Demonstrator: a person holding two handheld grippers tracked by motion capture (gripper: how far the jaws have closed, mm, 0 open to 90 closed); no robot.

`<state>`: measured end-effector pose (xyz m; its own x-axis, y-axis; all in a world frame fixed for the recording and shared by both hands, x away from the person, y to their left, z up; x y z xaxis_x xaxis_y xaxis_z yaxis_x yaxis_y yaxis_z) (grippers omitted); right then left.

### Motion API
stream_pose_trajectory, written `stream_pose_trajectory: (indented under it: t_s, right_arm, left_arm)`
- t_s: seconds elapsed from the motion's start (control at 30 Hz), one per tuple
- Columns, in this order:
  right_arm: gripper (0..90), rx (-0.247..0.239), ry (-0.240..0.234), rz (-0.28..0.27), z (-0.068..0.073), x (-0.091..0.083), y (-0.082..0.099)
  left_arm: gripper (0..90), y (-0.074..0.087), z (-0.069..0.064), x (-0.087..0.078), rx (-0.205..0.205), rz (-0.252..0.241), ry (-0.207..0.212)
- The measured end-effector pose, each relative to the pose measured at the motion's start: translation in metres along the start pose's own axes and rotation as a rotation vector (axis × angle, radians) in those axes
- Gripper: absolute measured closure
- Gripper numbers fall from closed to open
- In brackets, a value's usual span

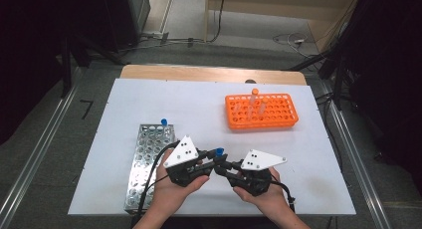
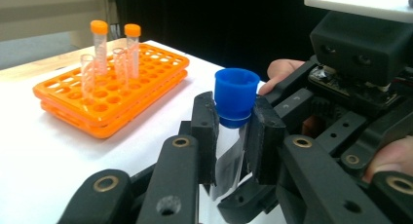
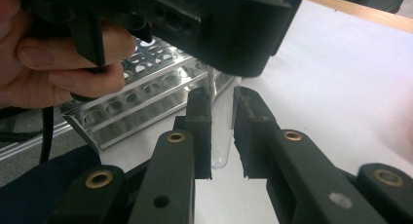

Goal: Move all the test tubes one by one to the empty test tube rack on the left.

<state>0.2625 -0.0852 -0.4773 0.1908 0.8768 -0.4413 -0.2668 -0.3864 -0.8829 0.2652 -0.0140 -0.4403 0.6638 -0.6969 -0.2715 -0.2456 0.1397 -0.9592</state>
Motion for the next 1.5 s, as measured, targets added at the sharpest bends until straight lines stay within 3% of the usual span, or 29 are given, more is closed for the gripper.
stream_pose_trajectory:
  t_s: [0.1, 0.27, 0.33, 0.37, 0.43, 0.47, 0.77, 0.93, 1.2, 1.5]
  right_arm:
    - [71.4, 0.004, -0.017, -0.013, 0.0, -0.001, -0.001]
    - [49.6, 0.009, -0.015, -0.022, -0.004, -0.004, -0.001]
    - [45.4, 0.01, -0.015, -0.025, -0.005, -0.005, -0.001]
    - [37.3, 0.024, -0.019, -0.031, -0.008, -0.008, -0.002]
    - [29.5, 0.03, -0.015, -0.038, -0.011, -0.01, -0.002]
    - [29.5, 0.03, -0.015, -0.038, -0.011, -0.01, -0.002]
    - [0.3, 0.059, 0.018, -0.055, -0.032, -0.027, 0.0]
    - [0.0, 0.061, 0.032, -0.065, -0.043, -0.038, 0.003]
    - [0.0, 0.085, 0.094, -0.073, -0.068, -0.055, 0.011]
    - [0.0, 0.104, 0.119, -0.08, -0.082, -0.064, 0.017]
  left_arm:
    - [76.7, -0.002, 0.002, -0.002, -0.005, -0.011, -0.006]
    - [76.7, -0.005, 0.009, -0.005, -0.02, -0.021, -0.023]
    - [76.7, -0.006, 0.013, -0.008, -0.025, -0.027, -0.037]
    - [76.7, -0.006, 0.015, -0.009, -0.027, -0.029, -0.043]
    - [76.7, -0.007, 0.019, -0.01, -0.03, -0.031, -0.051]
    - [76.7, -0.008, 0.021, -0.012, -0.031, -0.034, -0.06]
    - [76.8, -0.013, 0.043, -0.025, -0.052, -0.056, -0.12]
    - [76.8, -0.015, 0.056, -0.033, -0.06, -0.068, -0.155]
    - [76.8, -0.015, 0.079, -0.044, -0.083, -0.085, -0.224]
    - [76.8, -0.016, 0.114, -0.062, -0.117, -0.118, -0.33]
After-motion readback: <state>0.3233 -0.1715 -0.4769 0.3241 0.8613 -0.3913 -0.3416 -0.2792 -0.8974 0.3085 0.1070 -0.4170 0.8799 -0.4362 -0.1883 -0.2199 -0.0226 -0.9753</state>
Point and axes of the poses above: each handheld gripper's, and its own axes: x roughly forward along the jaws, y roughly out of its underside, z roughly to its left, the point moved 9 cm from there along x, roughly forward along the jaws, and after that the axes turned 11 degrees about -y, right-handed, at the moved point
